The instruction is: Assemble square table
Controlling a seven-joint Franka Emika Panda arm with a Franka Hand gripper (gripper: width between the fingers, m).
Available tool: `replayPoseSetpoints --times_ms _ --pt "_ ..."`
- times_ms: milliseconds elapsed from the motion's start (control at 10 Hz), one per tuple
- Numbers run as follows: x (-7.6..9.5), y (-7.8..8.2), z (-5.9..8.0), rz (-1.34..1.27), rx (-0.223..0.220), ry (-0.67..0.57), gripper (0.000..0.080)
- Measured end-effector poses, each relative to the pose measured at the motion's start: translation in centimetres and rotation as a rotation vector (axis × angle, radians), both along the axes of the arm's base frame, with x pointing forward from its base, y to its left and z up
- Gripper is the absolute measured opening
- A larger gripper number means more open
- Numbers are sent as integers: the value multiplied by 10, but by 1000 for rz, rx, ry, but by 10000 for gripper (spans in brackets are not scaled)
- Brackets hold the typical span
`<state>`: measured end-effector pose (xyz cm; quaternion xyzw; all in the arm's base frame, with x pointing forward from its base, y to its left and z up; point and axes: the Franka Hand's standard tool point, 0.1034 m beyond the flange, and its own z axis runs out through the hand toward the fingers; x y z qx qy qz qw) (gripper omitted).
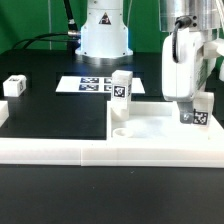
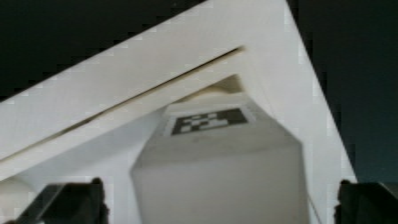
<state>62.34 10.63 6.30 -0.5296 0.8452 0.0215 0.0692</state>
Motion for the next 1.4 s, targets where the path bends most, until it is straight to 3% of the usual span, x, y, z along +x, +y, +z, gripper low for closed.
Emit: replayPoseSetpoints --times_ms 300,500,700,800,1300,1400 --pt "1 -2 3 25 0 -8 649" --pt "-4 -26 29 162 4 -71 649" --pt "-3 -56 52 329 -26 -118 649" --pt "0 -64 54 450 -53 -137 649" --pt "-2 -67 52 808 -106 -171 649" --pt "-13 -85 49 965 -126 -199 649"
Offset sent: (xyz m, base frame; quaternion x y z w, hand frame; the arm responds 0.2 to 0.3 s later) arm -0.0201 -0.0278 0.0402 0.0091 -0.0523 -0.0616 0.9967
